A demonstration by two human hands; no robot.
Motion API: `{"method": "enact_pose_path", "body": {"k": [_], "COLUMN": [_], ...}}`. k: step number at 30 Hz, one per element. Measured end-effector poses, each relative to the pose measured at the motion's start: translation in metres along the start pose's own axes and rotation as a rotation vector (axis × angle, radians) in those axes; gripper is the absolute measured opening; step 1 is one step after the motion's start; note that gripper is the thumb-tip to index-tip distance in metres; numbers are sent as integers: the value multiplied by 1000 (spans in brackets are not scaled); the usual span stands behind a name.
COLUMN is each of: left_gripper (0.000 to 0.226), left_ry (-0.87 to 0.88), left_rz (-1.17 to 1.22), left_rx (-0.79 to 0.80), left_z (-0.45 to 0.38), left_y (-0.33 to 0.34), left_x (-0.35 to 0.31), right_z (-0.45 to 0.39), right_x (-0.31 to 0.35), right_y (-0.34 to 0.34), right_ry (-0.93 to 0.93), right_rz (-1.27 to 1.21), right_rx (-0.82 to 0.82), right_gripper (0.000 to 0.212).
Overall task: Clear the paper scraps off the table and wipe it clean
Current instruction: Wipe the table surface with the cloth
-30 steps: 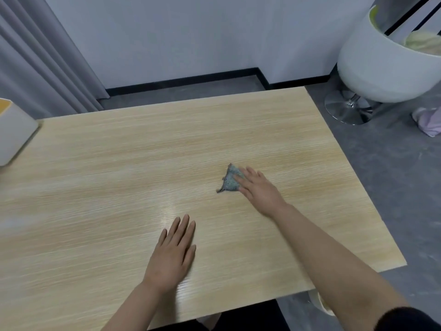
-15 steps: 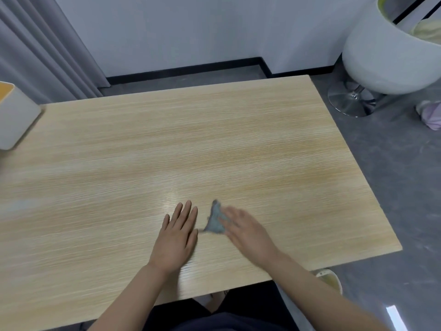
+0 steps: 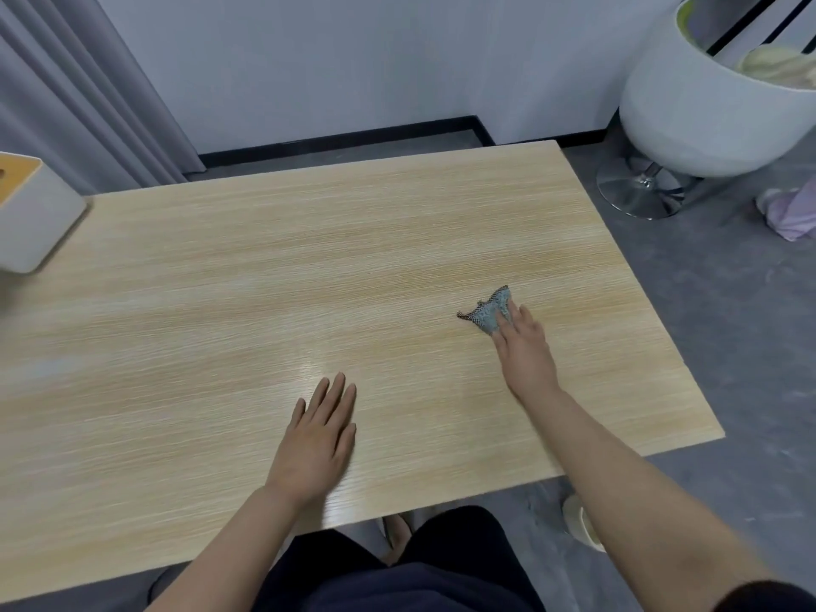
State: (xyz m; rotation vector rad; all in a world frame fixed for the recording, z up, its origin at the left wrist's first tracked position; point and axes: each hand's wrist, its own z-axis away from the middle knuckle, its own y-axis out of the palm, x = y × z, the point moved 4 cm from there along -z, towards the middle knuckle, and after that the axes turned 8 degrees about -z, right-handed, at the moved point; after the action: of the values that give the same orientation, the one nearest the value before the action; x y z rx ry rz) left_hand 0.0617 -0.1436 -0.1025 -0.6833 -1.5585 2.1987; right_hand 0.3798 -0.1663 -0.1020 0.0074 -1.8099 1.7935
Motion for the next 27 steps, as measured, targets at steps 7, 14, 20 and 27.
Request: {"method": "enact_pose_path", "body": {"k": [7,14,20,27], "left_gripper": [76,80,68,65], "left_ry": [-73,-105,-121,-127], "left_rz": [26,-3,40,32], "left_rx": [-21,-3,-62,-83], "left_z": [12,29,58,72], "left_y": [7,12,24,27], "left_x": [-7,-16,-18,-19], "right_z": [103,133,68,103], "right_x": [69,53,-10,17], "right_y": [35,39,-6,17], "right_ry": [-488,-650,-132,-169], "right_rz": [-19,103,-37,31], "right_rx": [226,407,180,208], "right_gripper": [36,43,46,44]}}
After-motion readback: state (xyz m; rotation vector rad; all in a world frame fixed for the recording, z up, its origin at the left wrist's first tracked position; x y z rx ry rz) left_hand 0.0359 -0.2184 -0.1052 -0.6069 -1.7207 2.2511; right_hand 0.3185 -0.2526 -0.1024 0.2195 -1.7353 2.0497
